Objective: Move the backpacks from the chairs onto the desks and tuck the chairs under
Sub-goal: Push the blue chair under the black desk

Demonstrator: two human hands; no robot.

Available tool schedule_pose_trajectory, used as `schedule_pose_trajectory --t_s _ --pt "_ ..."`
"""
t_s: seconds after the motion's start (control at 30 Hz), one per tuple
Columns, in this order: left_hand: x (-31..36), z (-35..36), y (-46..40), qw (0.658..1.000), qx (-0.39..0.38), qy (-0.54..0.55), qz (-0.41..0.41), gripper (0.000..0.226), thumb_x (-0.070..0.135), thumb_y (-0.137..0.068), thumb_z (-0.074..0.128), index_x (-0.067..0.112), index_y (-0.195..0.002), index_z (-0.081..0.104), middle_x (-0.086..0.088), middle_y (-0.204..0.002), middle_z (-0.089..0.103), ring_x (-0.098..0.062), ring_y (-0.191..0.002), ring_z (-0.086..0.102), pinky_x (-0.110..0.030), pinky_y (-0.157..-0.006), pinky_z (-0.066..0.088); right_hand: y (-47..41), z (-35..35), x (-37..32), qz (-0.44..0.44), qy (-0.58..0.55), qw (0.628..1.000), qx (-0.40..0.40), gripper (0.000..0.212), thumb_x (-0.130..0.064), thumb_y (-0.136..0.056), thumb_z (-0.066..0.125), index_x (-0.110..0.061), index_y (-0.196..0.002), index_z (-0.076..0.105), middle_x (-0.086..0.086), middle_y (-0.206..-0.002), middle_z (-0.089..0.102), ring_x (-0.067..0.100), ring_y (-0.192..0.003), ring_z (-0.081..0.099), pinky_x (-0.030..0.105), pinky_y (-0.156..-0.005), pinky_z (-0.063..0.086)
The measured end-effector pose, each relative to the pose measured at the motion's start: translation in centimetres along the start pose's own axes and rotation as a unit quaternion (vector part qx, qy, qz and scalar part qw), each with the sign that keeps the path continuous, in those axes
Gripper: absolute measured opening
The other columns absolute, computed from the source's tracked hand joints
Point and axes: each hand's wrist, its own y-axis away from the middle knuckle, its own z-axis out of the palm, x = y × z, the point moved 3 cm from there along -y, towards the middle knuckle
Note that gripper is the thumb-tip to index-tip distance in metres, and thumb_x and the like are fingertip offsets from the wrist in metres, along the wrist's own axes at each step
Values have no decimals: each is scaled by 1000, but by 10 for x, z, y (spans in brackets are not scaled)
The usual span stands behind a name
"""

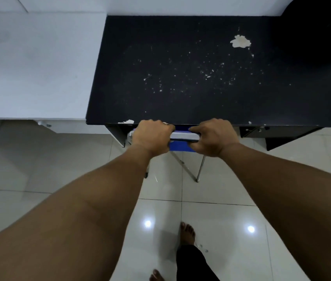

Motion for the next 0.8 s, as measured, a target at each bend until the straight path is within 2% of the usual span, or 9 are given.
schedule_pose_trajectory --t_s 0.1,0.23,0.33,0.47,0.6,0.7,0.8 --pt "1 1 2 1000 13 5 -17 32 38 -80 63 31 -111 61 3 -89 69 -23 -76 64 -31 -63 38 -3 -4 -2 13 -19 999 -23 39 -55 -86 56 -30 -111 72 -9 -69 66 12 -60 59 23 -56 48" --pt "8 11 9 998 1 34 -50 30 38 -80 65 32 -109 63 4 -84 68 -23 -73 64 -32 -67 50 2 -4 -7 11 -12 998 -59 32 -50 -87 59 -28 -107 72 -14 -59 52 8 -53 53 20 -50 37" --pt "11 13 5 998 5 43 -54 31 38 -80 67 32 -110 63 4 -84 68 -21 -72 63 -33 -66 51 1 -10 -1 0 -7 998 -63 32 -51 -86 59 -28 -104 73 -13 -58 54 8 -54 54 21 -49 37" --pt "21 10 -8 998 5 48 -47 27 35 -84 65 29 -110 60 3 -83 66 -20 -71 61 -33 -64 45 -4 -14 17 -3 18 997 -72 36 -55 -85 55 -33 -109 71 -12 -68 64 10 -61 59 22 -55 46" --pt "38 1 -24 998 2 54 -32 26 29 -84 62 25 -110 62 0 -85 68 -24 -76 63 -34 -64 43 0 -14 44 29 14 999 -42 42 -61 -84 57 -39 -118 68 -12 -82 72 10 -70 63 26 -63 54" --pt "39 1 -31 999 4 38 -3 28 29 -84 62 24 -112 62 -1 -88 69 -26 -79 65 -34 -64 38 -1 -10 50 47 27 998 -8 46 -65 -82 56 -39 -117 69 -12 -86 73 13 -73 64 29 -64 54" --pt "27 0 -31 999 0 41 11 26 30 -87 60 24 -112 62 -1 -87 69 -25 -76 64 -33 -64 39 -5 -9 41 60 25 998 -11 44 -64 -82 56 -39 -115 70 -11 -84 72 13 -71 63 28 -64 54"
